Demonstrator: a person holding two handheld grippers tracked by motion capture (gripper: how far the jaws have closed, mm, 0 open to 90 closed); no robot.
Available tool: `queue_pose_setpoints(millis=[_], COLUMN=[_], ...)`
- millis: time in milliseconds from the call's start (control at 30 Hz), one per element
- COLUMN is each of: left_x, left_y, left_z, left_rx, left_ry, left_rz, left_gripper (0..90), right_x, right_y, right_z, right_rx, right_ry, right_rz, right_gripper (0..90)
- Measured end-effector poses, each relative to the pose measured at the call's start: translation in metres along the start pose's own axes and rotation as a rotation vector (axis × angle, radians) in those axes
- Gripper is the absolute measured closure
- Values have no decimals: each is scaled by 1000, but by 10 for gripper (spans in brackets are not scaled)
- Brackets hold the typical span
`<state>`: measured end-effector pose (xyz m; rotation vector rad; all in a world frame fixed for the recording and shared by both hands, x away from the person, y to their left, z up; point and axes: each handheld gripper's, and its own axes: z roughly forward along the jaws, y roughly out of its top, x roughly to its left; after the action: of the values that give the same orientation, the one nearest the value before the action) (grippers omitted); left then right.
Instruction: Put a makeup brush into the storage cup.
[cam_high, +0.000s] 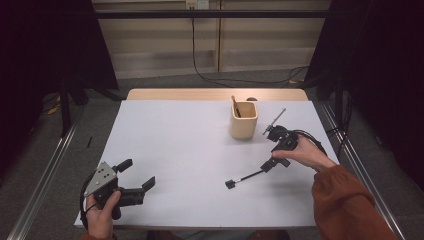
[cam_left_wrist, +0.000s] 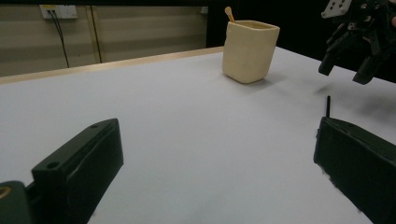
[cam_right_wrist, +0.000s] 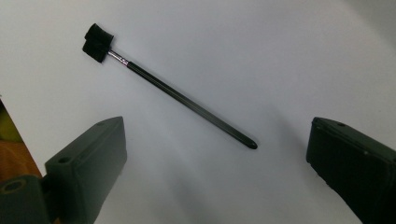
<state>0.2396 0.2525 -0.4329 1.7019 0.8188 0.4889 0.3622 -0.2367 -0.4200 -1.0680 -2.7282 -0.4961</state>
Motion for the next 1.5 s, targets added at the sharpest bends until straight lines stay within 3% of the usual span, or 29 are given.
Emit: queue_pose_setpoints(millis=[200, 267, 467, 600, 867, 1067, 1500], left_x=[0, 0, 0, 0, 0, 1, 0], left_y=[0, 0, 0, -1, 0, -1, -1], left_z=[0, 0, 1, 0, 1, 1, 2], left_rx=[4, 4, 6, 6, 9, 10, 19], left_ry=[-1, -1, -5, -5, -8, -4, -8], left_rz=[-1, -2, -4, -6, -2, -9, -3], left_gripper=[15, 15, 15, 15, 15, 15, 15], right_x=[6, 9, 22, 26, 36, 42, 53], right_y=[4, 6, 12, 17, 23, 31, 37], right_z=[2, 3, 13, 19, 33, 39, 51], right_rx=[-23, -27, 9, 32, 71, 62, 132], right_ry=[36, 11, 7, 6, 16, 8, 33], right_rz=[-107, -157, -313, -372, -439, -471, -531], right_gripper=[63, 69, 94, 123, 133, 289, 548])
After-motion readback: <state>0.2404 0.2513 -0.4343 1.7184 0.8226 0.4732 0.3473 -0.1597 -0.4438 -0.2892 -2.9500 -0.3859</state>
